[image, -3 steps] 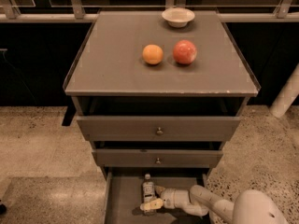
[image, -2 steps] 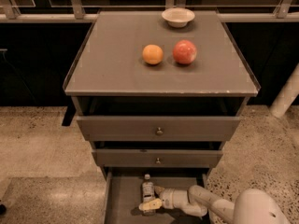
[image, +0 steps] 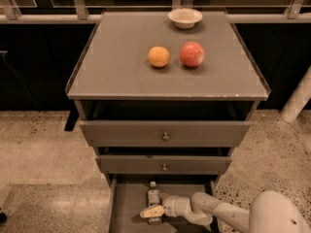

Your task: Pick blue plastic bottle from bottom drawer and place on counter

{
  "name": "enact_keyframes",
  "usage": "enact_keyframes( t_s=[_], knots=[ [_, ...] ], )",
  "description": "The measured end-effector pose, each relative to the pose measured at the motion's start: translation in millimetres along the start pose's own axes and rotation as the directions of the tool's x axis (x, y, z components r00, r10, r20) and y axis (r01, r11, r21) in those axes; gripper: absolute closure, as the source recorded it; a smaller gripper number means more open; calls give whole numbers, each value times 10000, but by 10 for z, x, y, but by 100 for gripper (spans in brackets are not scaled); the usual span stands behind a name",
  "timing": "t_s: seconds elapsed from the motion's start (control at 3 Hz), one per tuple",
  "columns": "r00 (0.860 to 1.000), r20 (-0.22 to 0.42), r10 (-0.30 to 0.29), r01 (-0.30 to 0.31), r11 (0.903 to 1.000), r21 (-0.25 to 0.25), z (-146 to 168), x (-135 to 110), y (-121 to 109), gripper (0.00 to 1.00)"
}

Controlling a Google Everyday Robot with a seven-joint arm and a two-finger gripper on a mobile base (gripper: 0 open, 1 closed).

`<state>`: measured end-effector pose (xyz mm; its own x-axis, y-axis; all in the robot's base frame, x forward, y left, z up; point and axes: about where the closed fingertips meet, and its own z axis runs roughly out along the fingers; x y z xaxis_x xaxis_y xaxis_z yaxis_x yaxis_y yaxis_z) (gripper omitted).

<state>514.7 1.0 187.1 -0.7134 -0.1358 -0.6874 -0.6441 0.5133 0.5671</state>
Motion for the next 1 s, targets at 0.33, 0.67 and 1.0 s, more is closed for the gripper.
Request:
enact_keyframes(
  t_s=[0.33, 0.67, 1.0],
  knots=[
    [9997, -209, 95, -70, 9928, 1196, 58, 83, -101, 0],
    [9995, -277, 118, -81, 9914, 1304, 159, 118, -67, 0],
    [9993, -343, 167, -105, 9848, 1736, 205, 186, -119, 0]
  ],
)
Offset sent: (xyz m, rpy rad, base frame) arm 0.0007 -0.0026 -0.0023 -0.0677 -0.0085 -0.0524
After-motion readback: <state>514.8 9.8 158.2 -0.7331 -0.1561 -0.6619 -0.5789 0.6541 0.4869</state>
